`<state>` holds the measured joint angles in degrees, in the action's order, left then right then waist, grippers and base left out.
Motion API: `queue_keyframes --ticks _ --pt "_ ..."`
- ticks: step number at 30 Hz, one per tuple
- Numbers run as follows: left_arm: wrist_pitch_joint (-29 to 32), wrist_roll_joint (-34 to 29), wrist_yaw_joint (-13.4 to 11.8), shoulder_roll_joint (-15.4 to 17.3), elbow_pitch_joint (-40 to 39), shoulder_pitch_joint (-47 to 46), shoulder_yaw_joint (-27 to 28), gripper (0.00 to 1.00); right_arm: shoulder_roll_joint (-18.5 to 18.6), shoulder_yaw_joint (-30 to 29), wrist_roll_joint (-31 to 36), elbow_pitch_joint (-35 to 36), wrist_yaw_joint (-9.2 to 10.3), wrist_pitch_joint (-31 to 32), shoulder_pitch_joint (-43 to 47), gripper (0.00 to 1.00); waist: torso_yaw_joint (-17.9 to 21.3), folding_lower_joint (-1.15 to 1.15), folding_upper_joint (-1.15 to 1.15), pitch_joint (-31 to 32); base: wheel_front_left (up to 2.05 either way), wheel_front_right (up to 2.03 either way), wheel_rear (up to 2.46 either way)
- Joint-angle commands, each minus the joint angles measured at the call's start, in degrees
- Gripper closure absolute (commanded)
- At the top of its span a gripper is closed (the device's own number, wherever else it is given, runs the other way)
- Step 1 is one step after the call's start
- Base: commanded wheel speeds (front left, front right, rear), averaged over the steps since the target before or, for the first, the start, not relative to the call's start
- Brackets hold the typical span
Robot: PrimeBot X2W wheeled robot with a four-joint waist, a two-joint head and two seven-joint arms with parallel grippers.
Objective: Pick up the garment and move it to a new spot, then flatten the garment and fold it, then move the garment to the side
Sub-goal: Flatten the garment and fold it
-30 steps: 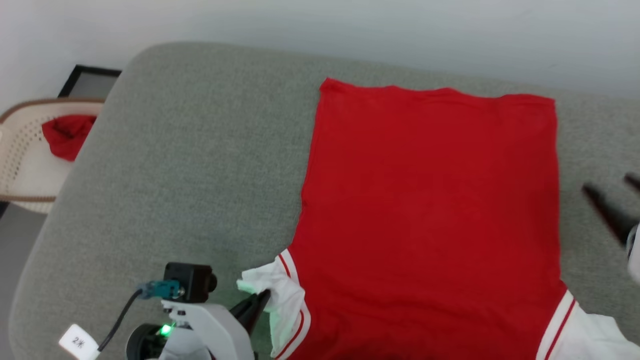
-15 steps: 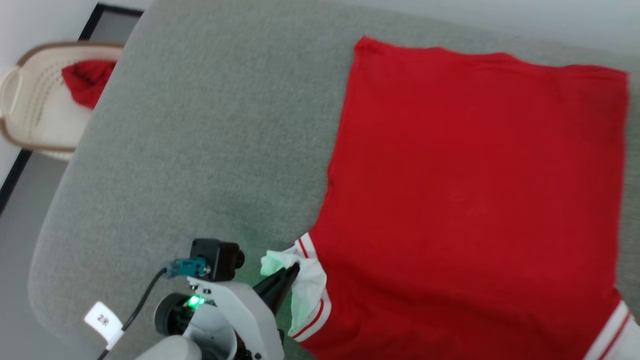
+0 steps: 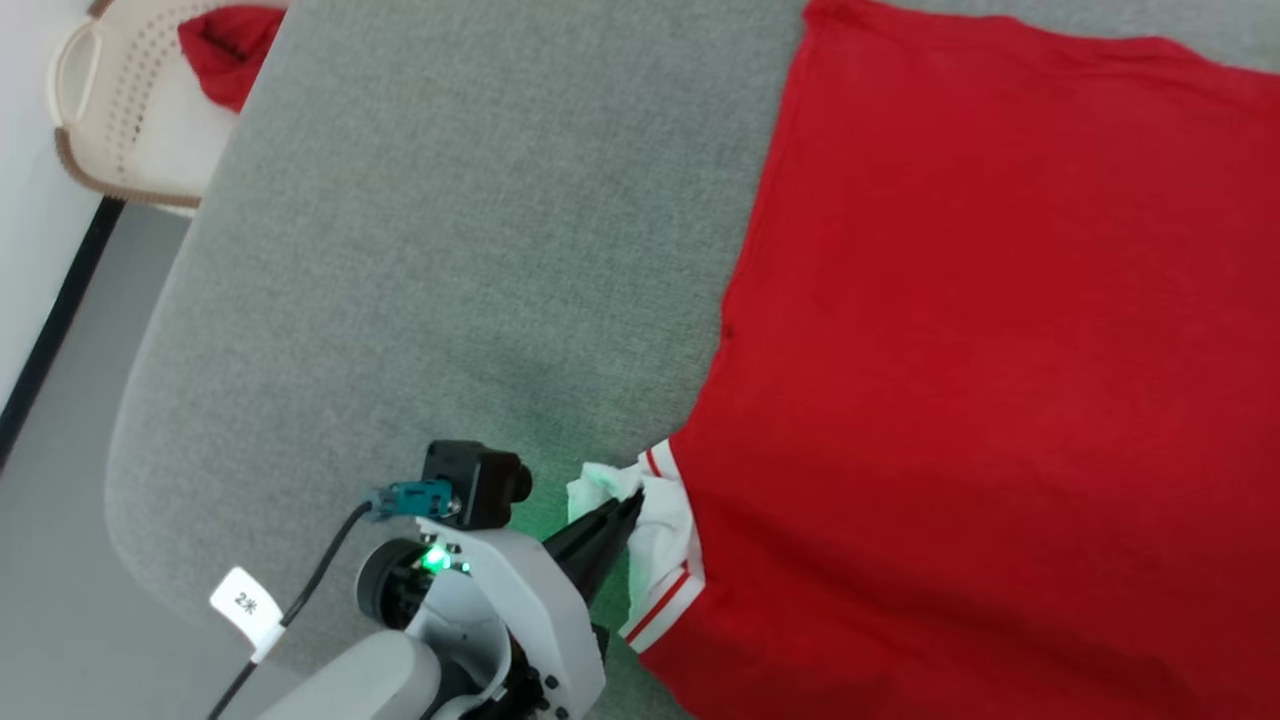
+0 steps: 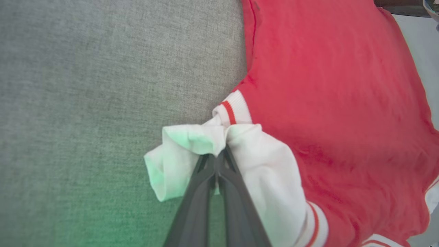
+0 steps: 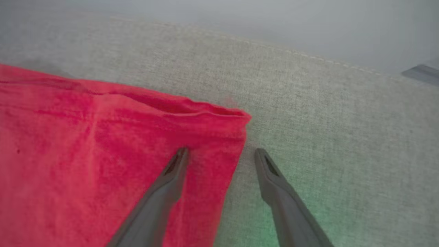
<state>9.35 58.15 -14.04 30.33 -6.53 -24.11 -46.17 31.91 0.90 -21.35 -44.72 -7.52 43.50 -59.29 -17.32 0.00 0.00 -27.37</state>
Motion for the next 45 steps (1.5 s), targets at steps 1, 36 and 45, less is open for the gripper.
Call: queue_keyframes --ticks 1,36,45 --pt "-0.24 -0.18 0.40 -0.26 0.46 -0.50 -0.10 1.00 -0.82 -0.39 0.22 -1.93 0.06 0.85 -0.16 0.00 -1.34 0.00 0.00 -1.45 0.00 0.00 0.00" --pt "-2.28 3.38 1.33 3.04 6.83 3.83 2.52 1.00 -2.58 10.41 -4.81 2.67 0.04 4.65 4.04 1.00 8.31 0.00 0.00 10.84 0.00 0.00 0.00" --pt "-2.40 4.38 0.03 5.01 6.59 6.45 3.28 1.00 1.93 12.17 -13.76 18.67 0.04 6.85 17.41 1.00 12.35 0.00 0.00 15.00 0.00 0.00 0.00"
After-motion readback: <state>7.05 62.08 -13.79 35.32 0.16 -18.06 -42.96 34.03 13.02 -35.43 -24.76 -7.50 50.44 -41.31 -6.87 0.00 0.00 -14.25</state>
